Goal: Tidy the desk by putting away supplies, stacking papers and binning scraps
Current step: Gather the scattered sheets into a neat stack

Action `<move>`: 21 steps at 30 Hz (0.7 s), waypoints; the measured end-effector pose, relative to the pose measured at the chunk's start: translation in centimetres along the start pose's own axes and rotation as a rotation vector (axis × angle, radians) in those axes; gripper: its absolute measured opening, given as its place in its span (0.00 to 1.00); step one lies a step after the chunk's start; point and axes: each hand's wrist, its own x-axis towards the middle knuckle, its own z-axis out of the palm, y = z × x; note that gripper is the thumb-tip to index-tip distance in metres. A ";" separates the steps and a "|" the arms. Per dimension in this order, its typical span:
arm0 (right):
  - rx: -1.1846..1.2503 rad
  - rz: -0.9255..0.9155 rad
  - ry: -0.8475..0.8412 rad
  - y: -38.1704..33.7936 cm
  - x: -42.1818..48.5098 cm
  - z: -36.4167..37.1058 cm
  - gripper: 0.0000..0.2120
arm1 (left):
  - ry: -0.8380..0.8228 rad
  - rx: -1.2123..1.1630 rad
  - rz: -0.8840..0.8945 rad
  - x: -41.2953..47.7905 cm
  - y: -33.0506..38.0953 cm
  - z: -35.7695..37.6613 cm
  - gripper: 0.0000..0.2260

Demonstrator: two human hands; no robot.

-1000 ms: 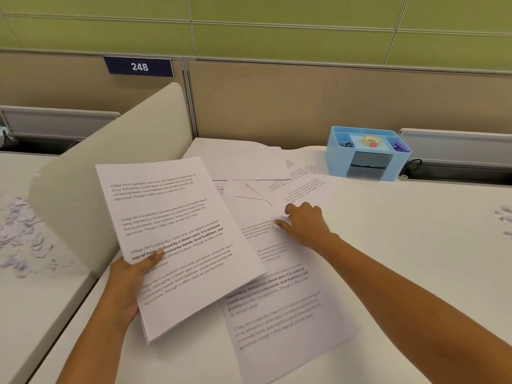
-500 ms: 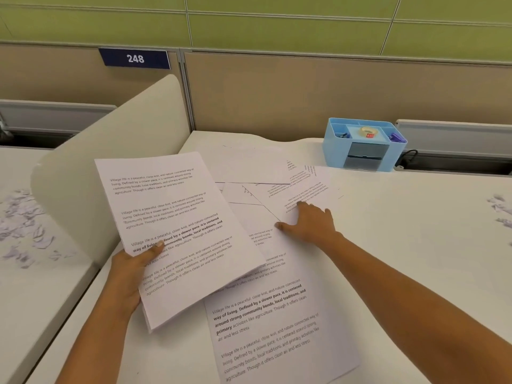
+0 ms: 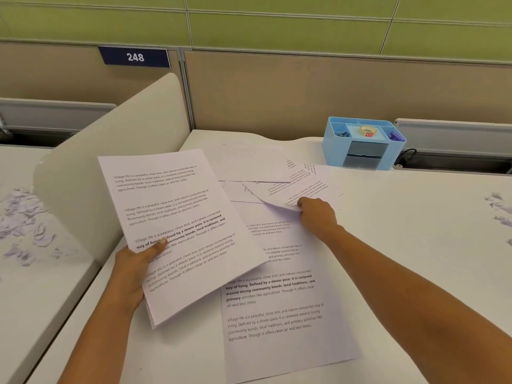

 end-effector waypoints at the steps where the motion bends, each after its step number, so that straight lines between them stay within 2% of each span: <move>1: 0.054 0.011 0.036 0.3 0.1 0.0 0.13 | 0.000 0.003 -0.001 0.0 0.0 0.0 0.16; 3: 0.117 -0.009 0.162 0.8 0.3 0.0 0.14 | -0.003 0.010 -0.003 0.1 0.1 0.0 0.16; 5: 0.071 -0.046 0.339 1.0 -0.1 0.0 0.12 | -0.013 0.013 -0.002 0.1 0.3 -0.1 0.16; 7: 0.114 0.025 0.427 1.3 -0.7 -0.1 0.11 | -0.024 0.010 0.000 0.1 0.4 0.0 0.17; 11: 0.413 0.253 0.370 2.4 -1.6 0.0 0.13 | -0.036 -0.001 0.003 -0.3 0.5 0.1 0.14; 14: 0.647 0.237 0.389 2.7 -2.9 -0.5 0.13 | -0.028 0.012 -0.004 -0.8 0.4 0.2 0.17; 18: 0.762 0.175 0.386 3.5 -5.0 -1.7 0.12 | -0.033 0.046 -0.017 -1.6 0.4 -0.2 0.18; 21: 0.900 0.222 0.370 5.3 -6.2 -2.3 0.14 | -0.058 0.070 -0.035 -2.4 0.6 -0.7 0.18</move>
